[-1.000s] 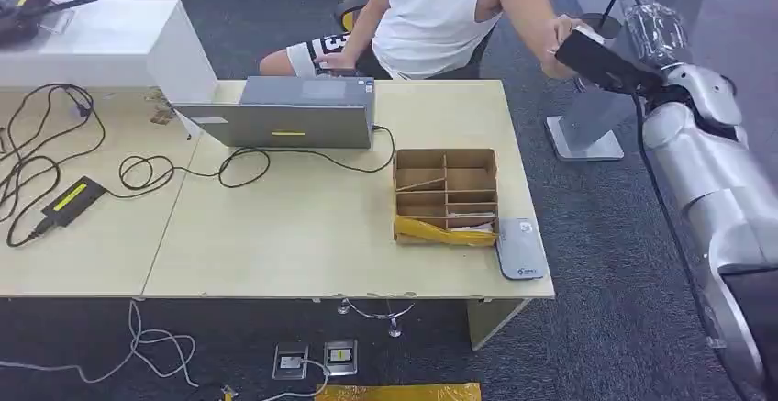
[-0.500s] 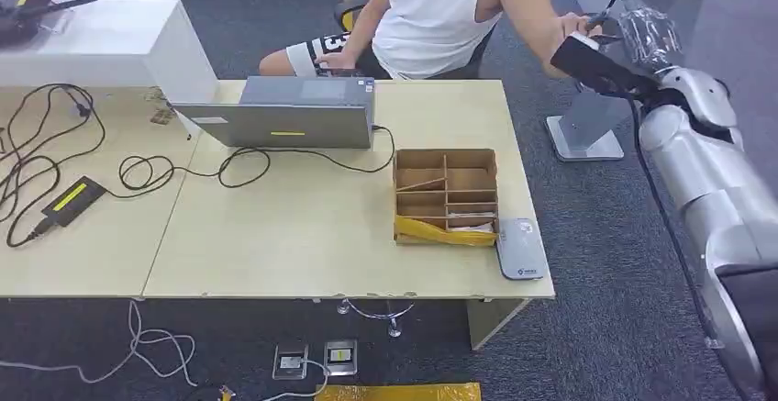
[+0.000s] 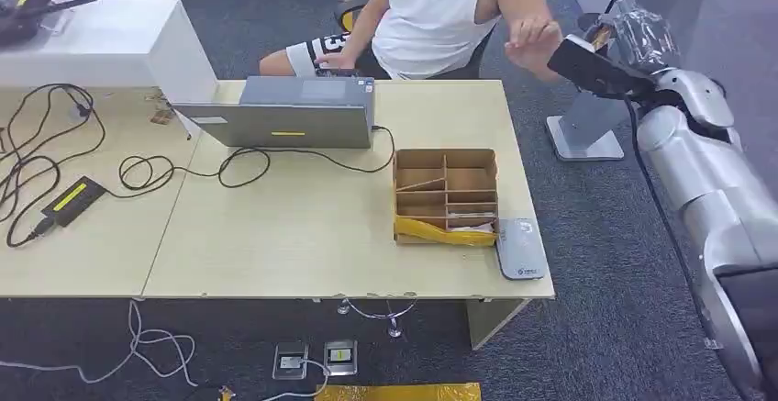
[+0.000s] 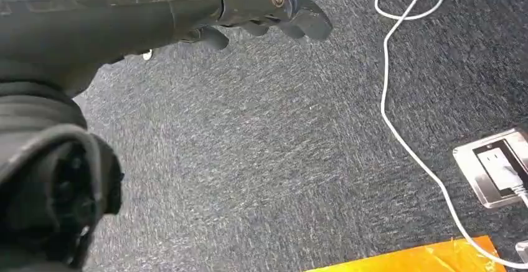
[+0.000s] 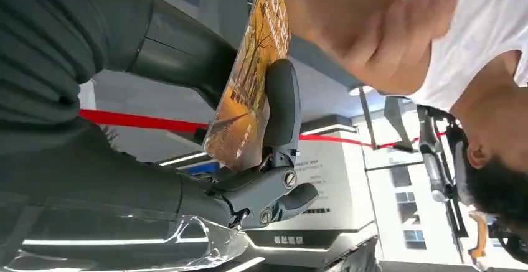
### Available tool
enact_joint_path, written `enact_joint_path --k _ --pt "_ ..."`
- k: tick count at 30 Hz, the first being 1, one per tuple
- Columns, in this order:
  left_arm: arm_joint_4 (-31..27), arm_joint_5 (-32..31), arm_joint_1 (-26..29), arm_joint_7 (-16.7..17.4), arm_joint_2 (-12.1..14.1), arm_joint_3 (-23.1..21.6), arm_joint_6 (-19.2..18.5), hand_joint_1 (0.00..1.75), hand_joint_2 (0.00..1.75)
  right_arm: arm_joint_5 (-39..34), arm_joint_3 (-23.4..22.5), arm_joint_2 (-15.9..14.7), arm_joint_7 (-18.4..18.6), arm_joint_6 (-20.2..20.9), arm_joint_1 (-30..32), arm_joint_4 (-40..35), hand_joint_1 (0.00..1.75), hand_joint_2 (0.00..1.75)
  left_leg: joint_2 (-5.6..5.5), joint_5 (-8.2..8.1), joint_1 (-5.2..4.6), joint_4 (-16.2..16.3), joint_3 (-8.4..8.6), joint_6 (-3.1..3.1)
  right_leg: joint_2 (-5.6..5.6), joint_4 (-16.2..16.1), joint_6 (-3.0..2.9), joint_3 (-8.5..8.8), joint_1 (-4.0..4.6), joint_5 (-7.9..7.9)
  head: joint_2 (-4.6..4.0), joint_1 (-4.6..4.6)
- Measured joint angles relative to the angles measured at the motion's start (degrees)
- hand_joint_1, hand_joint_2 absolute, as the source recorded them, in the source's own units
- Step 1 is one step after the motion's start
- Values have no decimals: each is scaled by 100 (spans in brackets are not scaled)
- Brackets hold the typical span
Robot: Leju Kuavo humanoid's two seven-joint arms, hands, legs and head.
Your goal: Pass the card to the sensor for recognition and then transmit it.
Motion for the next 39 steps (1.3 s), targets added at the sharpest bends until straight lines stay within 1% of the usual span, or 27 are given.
enact_joint_path --k 7,10,13,16,19,21,23,26,29,33,39 --pt "0 7 4 0 0 -15 20 0 0 -241 2 -11 2 2 122 -46 175 175 0 0 0 1 2 0 1 0 0 0 0 0 0 0" --pt "0 31 13 0 -2 -15 57 0 0 -508 -20 -59 44 142 286 -195 175 175 1 0 0 1 2 0 1 -1 0 0 0 0 0 0" --pt "0 70 30 -15 -2 -15 90 0 0 -947 -98 -155 94 411 508 -460 175 175 1 0 0 1 1 0 1 -2 0 0 0 0 0 0" --pt "0 100 65 -26 -2 -13 109 0 0 -1518 -246 -288 107 782 815 -841 175 175 1 -2 0 1 2 -2 3 -2 0 0 0 0 -2 0" --pt "0 155 113 -57 -2 -13 120 0 0 -2023 -456 -446 146 1090 1222 -1291 175 175 0 -3 1 1 3 -1 1 -5 0 1 2 0 0 0" --pt "0 175 152 -79 -2 -13 127 0 0 -2190 -588 -536 151 1202 1505 -1583 175 175 0 -3 1 0 0 -1 2 -5 0 0 1 0 0 -2" --pt "0 199 169 -87 0 -13 140 0 0 -2295 -706 -605 162 1281 1723 -1819 175 175 1 -6 1 0 0 -3 5 -6 0 -2 2 0 0 -2" --pt "2 212 197 -92 -2 -11 162 0 0 -2442 -1074 -756 214 1397 2257 -2440 175 175 -6 -6 5 0 -3 -3 -7 -8 -2 3 5 -2 0 2" --pt "4 219 225 -92 2 -11 168 0 0 -2538 -1298 -789 249 1547 2593 -2762 175 175 9 -13 7 -1 4 -13 10 -8 -3 1 7 -2 0 2" --pt "4 214 225 -92 -2 -11 166 0 0 -2512 -1495 -828 369 1762 3143 -3182 175 175 7 -13 8 -1 2 -12 9 -8 -3 3 8 -3 0 -2" --pt "4 188 205 -92 -6 -11 166 0 0 -2330 -1574 -804 512 1851 3700 -3619 175 175 8 -13 9 -1 2 -13 11 -8 -6 1 9 -4 0 -2"
